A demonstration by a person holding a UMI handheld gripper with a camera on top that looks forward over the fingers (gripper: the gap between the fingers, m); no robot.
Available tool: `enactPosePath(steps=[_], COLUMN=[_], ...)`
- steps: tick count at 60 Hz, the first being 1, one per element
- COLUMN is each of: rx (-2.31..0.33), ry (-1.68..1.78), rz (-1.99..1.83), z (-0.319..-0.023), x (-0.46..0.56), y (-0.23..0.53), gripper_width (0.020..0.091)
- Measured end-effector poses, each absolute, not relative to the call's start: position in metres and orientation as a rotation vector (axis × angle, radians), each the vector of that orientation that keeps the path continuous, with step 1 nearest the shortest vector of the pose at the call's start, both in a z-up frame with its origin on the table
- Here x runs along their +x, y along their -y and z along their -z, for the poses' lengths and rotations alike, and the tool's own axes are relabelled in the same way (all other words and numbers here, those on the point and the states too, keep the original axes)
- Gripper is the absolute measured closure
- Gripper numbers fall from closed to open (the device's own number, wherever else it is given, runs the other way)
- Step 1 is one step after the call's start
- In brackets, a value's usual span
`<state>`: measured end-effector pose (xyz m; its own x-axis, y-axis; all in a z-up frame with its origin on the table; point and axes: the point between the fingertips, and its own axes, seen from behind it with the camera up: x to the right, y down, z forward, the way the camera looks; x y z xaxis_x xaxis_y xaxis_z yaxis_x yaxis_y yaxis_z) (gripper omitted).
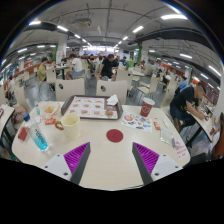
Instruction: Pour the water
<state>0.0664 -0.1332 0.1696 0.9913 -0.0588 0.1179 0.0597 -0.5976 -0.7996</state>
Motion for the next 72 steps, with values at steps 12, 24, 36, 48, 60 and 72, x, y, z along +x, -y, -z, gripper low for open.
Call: enactPosePath(steps=[12,24,36,48,60,72], rx=[-2.234,-2.256,-2.23,-2.113,-2.053,-2.024], ry=[-0.008,0.018,0.053,0.057,0.031,0.048], rz=[0.175,0.053,-0.101,-0.129,-0.099,-0.073], z=[-0.154,-0.119,-0.088,-0.078,-0.064,-0.058], x=[0.028,-0.066,-0.184,-0.244,-0.258,-0.263], y=[0.144,0.175,0.172,0.111,0.057,0.036], gripper_width=[0.0256,0.0254,0.0253,0.0252,0.0362,0.0586])
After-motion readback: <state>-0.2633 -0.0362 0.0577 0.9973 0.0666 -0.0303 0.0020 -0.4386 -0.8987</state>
